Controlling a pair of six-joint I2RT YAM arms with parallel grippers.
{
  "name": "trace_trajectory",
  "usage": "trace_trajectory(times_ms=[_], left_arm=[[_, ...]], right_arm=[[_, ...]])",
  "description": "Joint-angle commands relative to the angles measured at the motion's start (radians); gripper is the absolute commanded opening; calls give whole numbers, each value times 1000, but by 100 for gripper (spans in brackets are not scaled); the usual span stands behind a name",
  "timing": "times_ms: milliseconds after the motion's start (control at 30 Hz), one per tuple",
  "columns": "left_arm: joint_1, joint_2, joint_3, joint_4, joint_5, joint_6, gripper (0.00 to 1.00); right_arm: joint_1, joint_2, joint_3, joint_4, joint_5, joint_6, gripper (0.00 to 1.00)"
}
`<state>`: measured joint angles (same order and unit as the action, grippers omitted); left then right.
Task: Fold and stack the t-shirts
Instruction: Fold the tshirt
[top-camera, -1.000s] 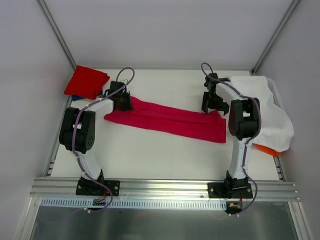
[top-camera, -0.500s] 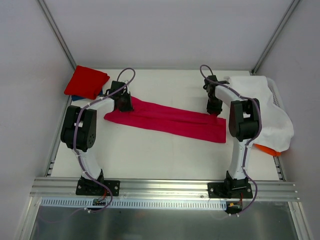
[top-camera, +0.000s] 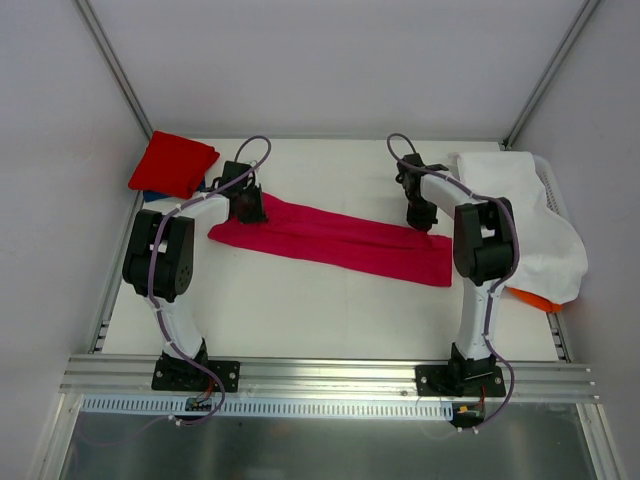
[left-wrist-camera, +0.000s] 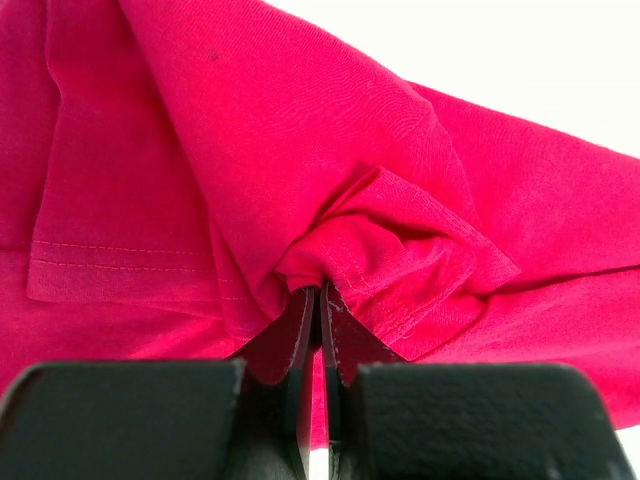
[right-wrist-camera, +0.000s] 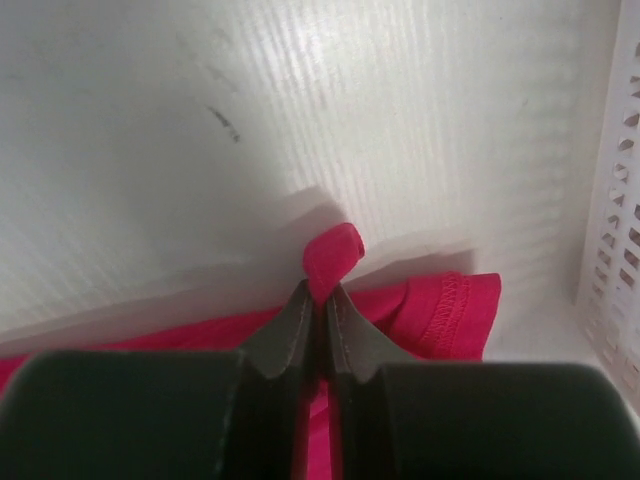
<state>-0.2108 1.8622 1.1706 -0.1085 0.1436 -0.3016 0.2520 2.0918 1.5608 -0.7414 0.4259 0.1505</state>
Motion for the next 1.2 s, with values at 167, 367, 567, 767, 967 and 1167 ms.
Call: trace_trajectory(times_ms=[167, 367, 567, 767, 967, 1167], left_arm=[[-15, 9, 27, -13, -35, 12, 0], [-16, 6, 26, -14, -35, 12, 0], [-16, 2, 26, -16, -39, 13, 0], [-18, -1, 24, -19, -47, 15, 0], [-18, -1, 26, -17, -47, 13, 0], [-18, -8, 23, -19, -47, 15, 0]], right_arm=[[75, -125, -1, -56, 97, 18, 6], [105, -194, -34, -88, 169, 14, 8], [127, -257, -111, -98, 226, 15, 8], [167, -302, -223, -73, 255, 32, 8], [213, -331, -347, -52, 251, 93, 8], [237, -320, -380, -65, 261, 124, 8]])
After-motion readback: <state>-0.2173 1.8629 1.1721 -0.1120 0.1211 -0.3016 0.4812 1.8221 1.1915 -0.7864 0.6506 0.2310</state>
